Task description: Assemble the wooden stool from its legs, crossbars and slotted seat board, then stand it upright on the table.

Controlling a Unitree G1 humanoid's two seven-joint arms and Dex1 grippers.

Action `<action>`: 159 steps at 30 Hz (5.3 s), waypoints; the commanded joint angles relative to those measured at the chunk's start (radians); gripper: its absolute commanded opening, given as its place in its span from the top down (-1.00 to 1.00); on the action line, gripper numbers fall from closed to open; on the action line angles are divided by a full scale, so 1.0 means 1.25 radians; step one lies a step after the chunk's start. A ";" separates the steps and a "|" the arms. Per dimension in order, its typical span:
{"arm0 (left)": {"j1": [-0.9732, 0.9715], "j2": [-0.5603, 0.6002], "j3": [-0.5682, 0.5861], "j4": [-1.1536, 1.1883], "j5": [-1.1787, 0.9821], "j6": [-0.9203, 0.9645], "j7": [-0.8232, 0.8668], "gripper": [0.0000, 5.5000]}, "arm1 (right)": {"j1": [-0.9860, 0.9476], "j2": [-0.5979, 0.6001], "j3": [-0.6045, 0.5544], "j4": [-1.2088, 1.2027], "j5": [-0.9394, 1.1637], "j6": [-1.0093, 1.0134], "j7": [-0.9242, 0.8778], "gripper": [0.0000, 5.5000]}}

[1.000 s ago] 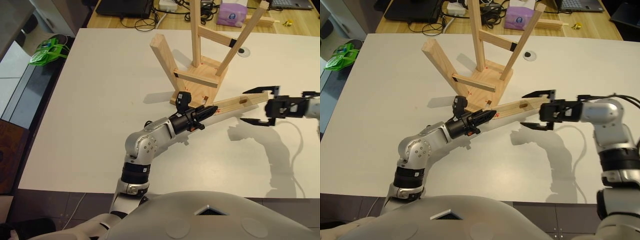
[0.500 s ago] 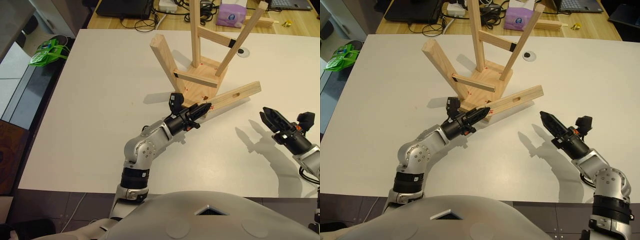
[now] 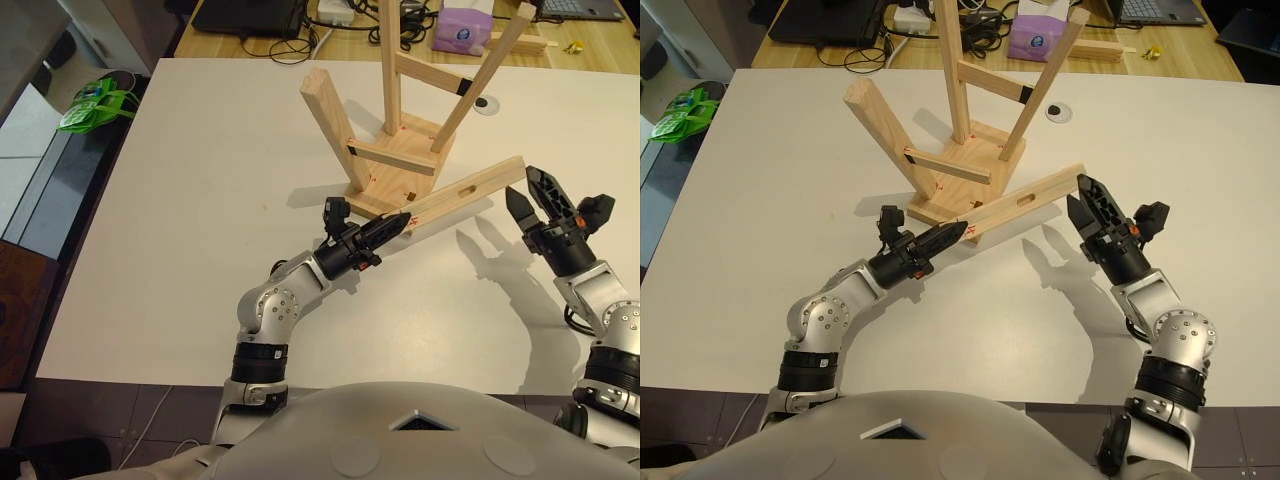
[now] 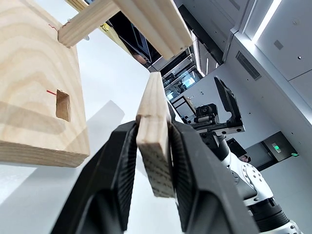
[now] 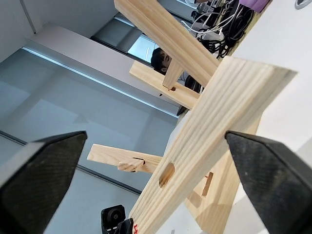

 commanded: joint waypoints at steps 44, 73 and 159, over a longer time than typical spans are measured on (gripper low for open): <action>-0.017 -0.017 0.005 0.107 0.016 -0.091 -0.077 0.43 | -0.085 0.121 -0.043 -0.012 -0.016 -0.029 0.001 0.60; -0.174 0.130 0.077 0.462 0.408 -0.529 0.112 -0.68 | -0.112 0.038 -0.072 -0.016 -0.101 -0.120 0.007 0.63; -0.072 -0.074 -0.136 0.251 0.361 -0.446 0.139 -0.68 | -0.045 -0.028 0.041 -0.116 -0.523 -0.360 -0.087 0.64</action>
